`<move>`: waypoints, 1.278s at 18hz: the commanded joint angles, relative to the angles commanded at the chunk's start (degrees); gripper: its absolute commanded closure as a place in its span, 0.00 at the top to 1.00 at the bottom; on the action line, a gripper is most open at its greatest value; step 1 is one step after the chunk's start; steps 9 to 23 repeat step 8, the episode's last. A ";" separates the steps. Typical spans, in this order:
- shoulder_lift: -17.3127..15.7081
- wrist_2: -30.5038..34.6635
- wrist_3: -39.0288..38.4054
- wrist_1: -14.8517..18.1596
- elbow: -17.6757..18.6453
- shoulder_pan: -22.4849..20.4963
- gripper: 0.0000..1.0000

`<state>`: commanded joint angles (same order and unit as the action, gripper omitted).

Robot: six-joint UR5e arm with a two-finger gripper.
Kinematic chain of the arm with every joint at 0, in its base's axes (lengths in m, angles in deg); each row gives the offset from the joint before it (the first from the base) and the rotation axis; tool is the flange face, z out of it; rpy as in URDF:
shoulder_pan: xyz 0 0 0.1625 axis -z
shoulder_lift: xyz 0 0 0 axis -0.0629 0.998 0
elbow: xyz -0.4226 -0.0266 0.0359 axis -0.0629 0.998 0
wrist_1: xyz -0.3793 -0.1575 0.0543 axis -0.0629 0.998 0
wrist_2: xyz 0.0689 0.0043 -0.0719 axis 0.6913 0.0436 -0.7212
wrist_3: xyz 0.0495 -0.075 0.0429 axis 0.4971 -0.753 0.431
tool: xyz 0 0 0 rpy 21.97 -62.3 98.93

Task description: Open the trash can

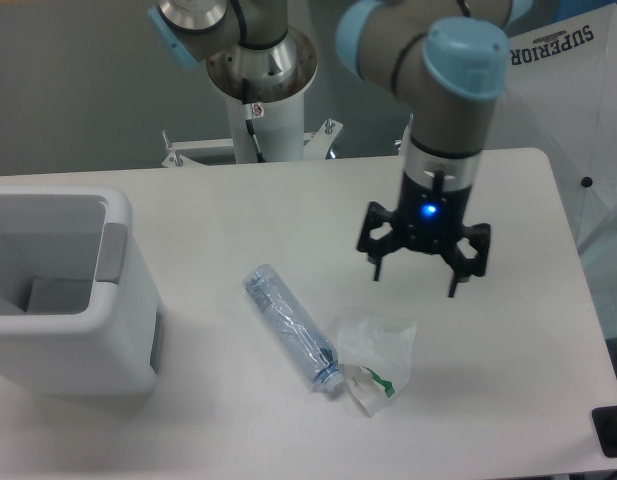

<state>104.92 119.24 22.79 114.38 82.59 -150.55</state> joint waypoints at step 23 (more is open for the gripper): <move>3.79 7.31 7.86 -0.18 -0.18 -0.80 1.00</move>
